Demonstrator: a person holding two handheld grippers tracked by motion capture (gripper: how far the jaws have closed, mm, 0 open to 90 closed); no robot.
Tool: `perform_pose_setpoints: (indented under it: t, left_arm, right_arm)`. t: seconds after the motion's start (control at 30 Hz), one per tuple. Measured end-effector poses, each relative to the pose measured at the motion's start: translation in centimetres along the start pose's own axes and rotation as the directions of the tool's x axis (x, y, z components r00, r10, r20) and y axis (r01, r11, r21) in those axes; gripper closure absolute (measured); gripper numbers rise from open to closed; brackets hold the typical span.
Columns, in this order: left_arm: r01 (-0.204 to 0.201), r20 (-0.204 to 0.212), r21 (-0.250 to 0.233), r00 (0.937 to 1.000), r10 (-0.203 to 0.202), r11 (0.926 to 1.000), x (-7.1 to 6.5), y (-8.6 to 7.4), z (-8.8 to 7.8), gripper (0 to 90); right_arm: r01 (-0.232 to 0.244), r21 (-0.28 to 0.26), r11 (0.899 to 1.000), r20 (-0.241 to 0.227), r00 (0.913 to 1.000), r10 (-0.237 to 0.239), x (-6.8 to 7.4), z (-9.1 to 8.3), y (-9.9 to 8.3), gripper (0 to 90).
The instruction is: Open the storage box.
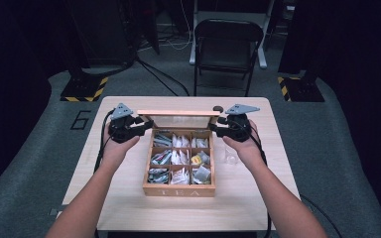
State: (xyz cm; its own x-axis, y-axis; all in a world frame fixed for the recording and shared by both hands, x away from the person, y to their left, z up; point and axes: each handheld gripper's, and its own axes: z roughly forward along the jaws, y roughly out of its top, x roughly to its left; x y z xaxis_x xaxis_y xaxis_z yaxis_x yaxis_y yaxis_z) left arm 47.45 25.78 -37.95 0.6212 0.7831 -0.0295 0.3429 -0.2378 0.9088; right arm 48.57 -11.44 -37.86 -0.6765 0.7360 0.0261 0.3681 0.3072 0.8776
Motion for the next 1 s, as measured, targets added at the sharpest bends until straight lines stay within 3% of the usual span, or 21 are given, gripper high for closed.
perform_pose_setpoints:
  t: [0.43, 0.63, 1.0]
  left_arm:
    - [0.009, 0.003, -0.010, 1.0000, -0.009, 0.9999, 0.5, 0.4, 0.4, 59.7]
    - [0.026, 0.015, -0.015, 0.9996, -0.026, 0.9995, 0.9, 0.4, 0.6, 59.7]
    - [0.025, 0.001, -0.013, 0.9997, -0.025, 0.9996, 1.1, 0.9, 1.0, 60.7]
  right_arm:
    - [0.009, 0.016, 1.000, 0.018, 0.9998, -0.009, -0.7, 1.6, -0.2, 54.8]
    - [-0.020, 0.007, 1.000, 0.025, 0.9995, 0.019, -0.9, 2.4, -0.1, 57.0]
    - [-0.021, 0.003, 1.000, 0.020, 0.9996, 0.021, -1.2, 2.7, 0.0, 59.8]
